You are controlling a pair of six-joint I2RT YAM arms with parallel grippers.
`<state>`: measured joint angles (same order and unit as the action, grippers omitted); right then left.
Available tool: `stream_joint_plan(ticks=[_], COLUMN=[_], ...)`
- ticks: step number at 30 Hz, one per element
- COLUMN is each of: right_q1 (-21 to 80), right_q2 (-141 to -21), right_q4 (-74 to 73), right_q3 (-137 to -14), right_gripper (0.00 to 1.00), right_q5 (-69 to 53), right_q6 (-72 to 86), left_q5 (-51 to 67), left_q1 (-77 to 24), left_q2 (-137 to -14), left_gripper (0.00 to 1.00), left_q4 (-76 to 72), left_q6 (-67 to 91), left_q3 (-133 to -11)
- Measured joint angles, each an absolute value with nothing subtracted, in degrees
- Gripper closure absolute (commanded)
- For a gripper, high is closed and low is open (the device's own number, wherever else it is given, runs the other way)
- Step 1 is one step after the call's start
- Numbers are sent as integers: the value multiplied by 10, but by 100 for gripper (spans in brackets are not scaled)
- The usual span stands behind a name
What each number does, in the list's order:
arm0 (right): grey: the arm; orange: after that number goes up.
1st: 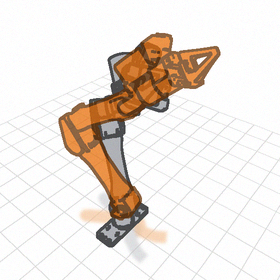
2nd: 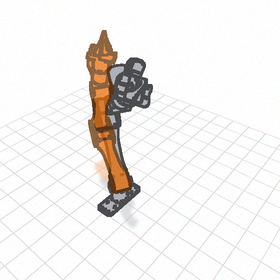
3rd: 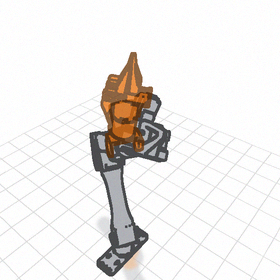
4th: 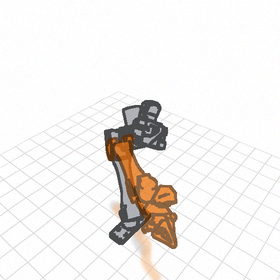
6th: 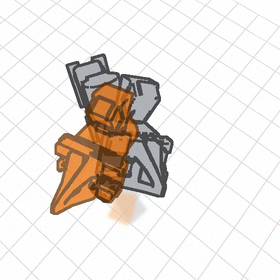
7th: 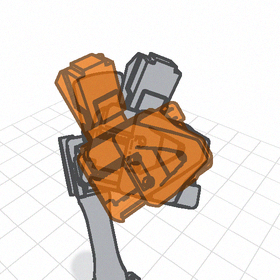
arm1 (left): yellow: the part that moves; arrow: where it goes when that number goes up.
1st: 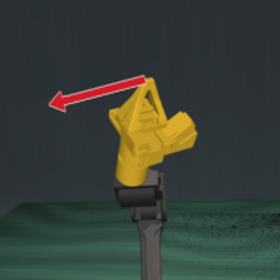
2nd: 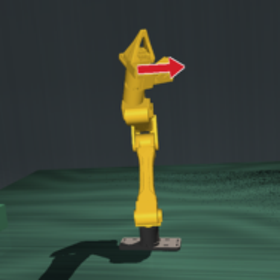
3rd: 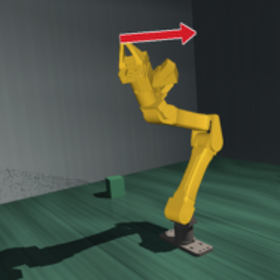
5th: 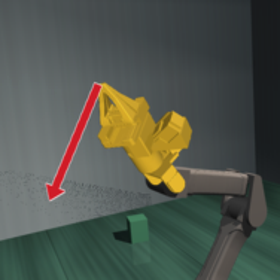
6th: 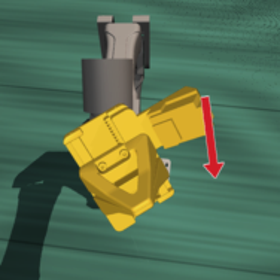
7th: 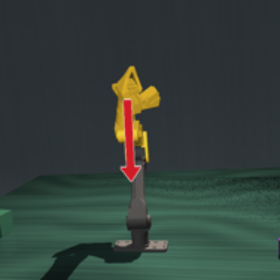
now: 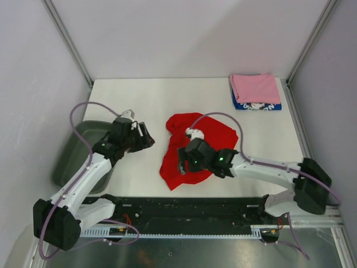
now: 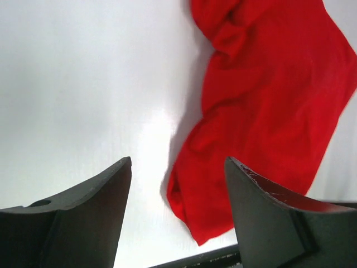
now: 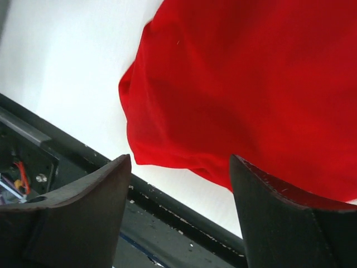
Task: Fold and stack the t-shirts
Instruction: Flatten out the tshirt
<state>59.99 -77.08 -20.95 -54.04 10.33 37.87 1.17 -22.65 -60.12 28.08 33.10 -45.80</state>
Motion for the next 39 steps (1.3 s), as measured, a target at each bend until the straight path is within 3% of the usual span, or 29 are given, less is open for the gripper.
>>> stream_joint_plan(ticks=[9,31,34,39], right_q1=[677,726,724,718], right_q2=[-921,-1072,-1084,-1087], right_q4=[-193,-237,-247,-264], right_q3=[-614,-727,-728,-729], right_gripper=[36,47,56,94], right_q5=[121,177,178,190], right_q6=[375,355,354,354], left_q5=[22,43,47,58], left_q1=[-167,-166,-166,-166], left_q2=[-563,-579,-582,-585], left_gripper=[29,29,29,32], left_q4=[283,280,280,278], left_q6=[346,346,346,345], left_q3=[-440,-428,-424,-418])
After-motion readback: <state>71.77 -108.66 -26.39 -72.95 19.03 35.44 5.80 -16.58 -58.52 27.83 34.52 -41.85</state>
